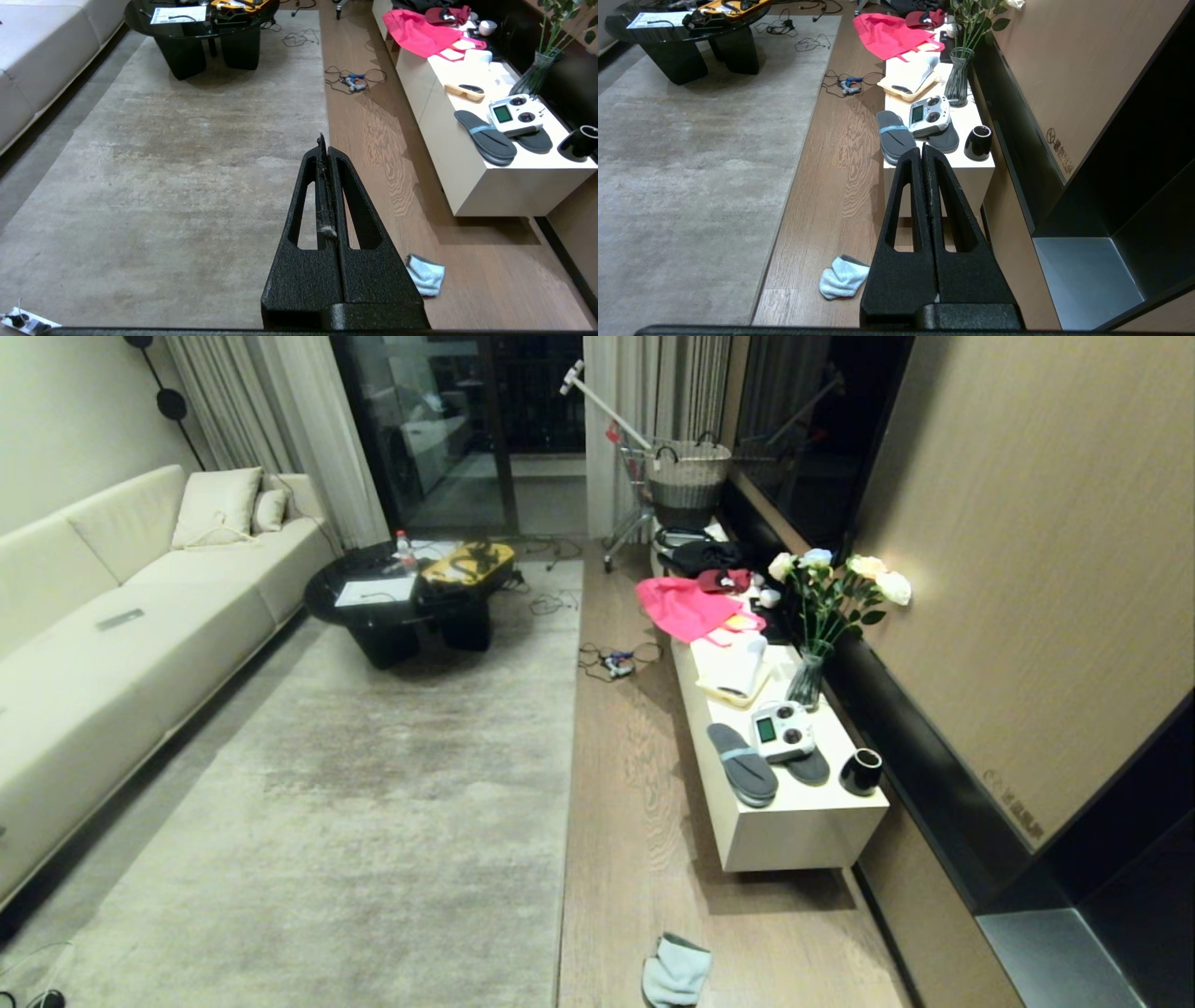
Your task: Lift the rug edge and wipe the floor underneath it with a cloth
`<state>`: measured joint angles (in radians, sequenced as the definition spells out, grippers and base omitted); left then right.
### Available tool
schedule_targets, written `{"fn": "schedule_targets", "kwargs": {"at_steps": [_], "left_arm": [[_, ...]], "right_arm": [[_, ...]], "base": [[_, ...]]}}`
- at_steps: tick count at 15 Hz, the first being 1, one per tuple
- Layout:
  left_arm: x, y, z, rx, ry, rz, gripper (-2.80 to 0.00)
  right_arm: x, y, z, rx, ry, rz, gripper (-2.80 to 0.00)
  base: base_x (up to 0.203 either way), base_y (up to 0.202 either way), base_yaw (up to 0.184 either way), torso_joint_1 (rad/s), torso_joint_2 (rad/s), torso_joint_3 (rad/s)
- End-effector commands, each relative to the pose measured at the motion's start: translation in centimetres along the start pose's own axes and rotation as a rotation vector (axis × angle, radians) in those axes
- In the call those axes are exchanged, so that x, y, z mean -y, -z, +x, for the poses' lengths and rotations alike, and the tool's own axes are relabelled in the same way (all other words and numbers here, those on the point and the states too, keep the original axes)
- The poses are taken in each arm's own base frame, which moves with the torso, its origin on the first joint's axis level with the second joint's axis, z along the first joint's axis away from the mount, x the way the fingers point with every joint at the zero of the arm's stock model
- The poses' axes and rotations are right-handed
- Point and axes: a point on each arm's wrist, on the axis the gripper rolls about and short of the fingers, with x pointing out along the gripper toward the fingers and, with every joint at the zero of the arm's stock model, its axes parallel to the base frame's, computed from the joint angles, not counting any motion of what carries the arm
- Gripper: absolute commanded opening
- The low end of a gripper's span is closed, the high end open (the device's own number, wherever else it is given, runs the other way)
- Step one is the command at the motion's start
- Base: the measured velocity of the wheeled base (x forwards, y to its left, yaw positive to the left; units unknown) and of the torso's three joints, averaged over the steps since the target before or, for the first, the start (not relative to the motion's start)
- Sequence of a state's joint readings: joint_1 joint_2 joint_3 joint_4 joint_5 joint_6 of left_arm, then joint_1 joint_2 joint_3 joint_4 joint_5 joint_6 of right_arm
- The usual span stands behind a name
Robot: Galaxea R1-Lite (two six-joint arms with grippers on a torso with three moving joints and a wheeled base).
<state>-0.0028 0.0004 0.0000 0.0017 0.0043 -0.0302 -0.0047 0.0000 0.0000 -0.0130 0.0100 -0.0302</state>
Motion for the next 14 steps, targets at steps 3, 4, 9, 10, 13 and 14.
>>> {"fn": "schedule_targets", "kwargs": {"at_steps": [3,4,9,10,13,14], "left_arm": [[0.00,0.00,0.01,-0.001,-0.001,0.000,-2.80],[0.00,0.00,0.01,-0.001,-0.002,0.000,-2.80],[0.00,0.00,0.00,0.000,-0.001,0.000,-2.80],[0.00,0.00,0.01,-0.001,-0.003,0.000,-2.80],[0.00,0.00,0.00,0.000,-0.001,0.000,-2.80],[0.00,0.00,0.01,-0.001,-0.003,0.000,-2.80]], "right_arm": [[0.00,-0.01,0.01,-0.001,-0.001,0.001,-2.80],[0.00,-0.01,0.01,-0.001,-0.001,0.001,-2.80],[0.00,-0.01,0.01,-0.001,-0.001,0.001,-2.80],[0.00,-0.01,0.01,-0.001,-0.002,0.002,-2.80],[0.00,-0.01,0.01,-0.001,-0.001,0.001,-2.80],[0.00,-0.01,0.01,-0.001,-0.001,0.001,-2.80]], "base": [[0.000,0.000,0.000,0.000,0.00,0.000],[0.000,0.000,0.000,0.000,0.00,0.000],[0.000,0.000,0.000,0.000,0.00,0.000],[0.000,0.000,0.000,0.000,0.00,0.000],[0.000,0.000,0.000,0.000,0.00,0.000],[0.000,0.000,0.000,0.000,0.00,0.000]]}}
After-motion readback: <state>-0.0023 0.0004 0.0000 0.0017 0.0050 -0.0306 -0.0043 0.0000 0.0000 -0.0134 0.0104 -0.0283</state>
